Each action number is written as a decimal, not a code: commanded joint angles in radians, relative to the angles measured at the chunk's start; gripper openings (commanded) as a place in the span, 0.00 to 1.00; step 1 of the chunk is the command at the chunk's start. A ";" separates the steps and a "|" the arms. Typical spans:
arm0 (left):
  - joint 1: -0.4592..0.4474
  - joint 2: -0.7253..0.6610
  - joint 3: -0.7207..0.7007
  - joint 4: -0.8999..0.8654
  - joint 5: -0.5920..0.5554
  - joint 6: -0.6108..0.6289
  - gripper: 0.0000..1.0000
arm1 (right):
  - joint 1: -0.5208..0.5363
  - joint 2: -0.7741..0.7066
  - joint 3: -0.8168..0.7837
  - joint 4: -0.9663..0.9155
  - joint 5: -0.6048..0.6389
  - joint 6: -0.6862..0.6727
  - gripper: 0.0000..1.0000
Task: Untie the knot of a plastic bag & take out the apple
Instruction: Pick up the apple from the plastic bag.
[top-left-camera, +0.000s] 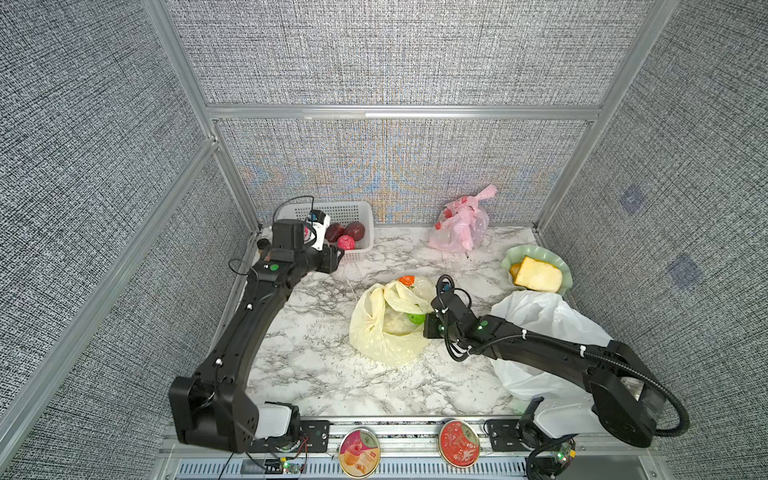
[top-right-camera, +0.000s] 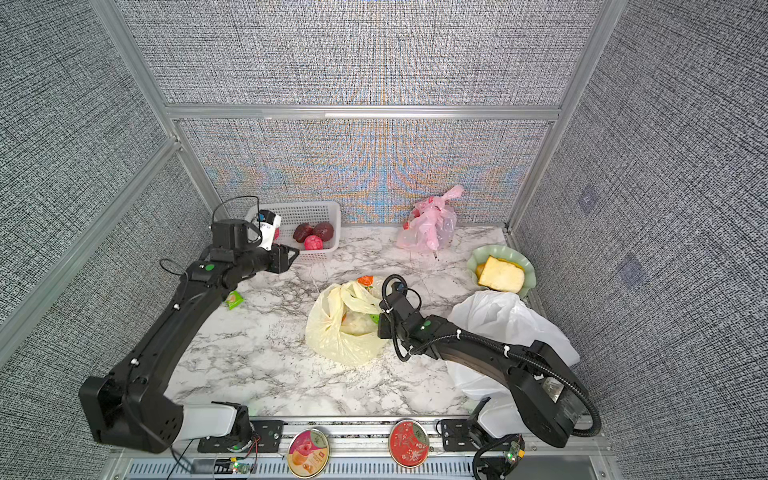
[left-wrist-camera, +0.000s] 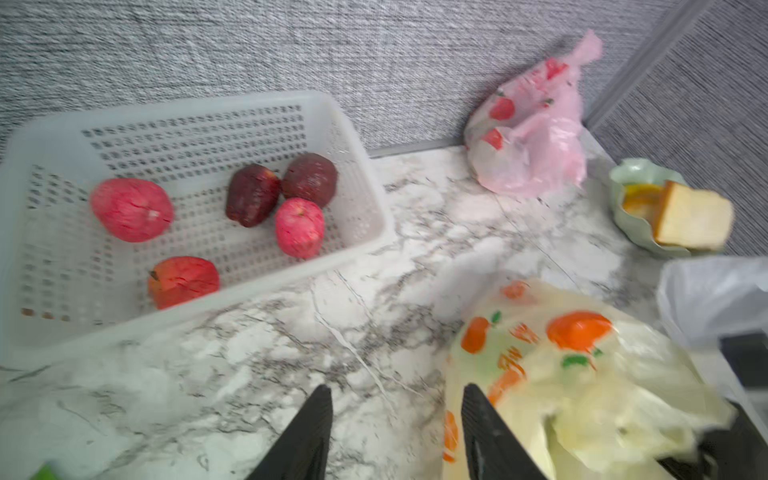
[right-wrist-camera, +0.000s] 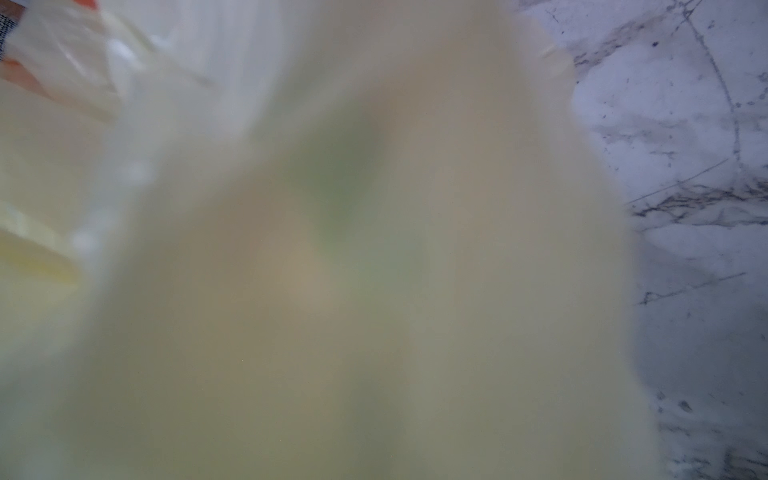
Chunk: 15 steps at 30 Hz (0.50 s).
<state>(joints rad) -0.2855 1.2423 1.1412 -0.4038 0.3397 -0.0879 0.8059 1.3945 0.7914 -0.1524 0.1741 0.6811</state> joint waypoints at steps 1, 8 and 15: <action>-0.112 -0.103 -0.144 0.137 0.037 -0.063 0.49 | 0.001 -0.002 -0.004 0.000 -0.011 0.019 0.00; -0.379 -0.211 -0.476 0.330 -0.011 -0.147 0.44 | -0.001 -0.018 -0.030 0.002 -0.012 0.042 0.00; -0.615 -0.048 -0.414 0.342 -0.258 -0.125 0.43 | -0.012 -0.064 -0.101 0.037 -0.029 0.093 0.00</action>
<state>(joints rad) -0.8612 1.1378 0.6827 -0.1123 0.2260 -0.2199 0.7975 1.3430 0.7006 -0.1402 0.1570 0.7334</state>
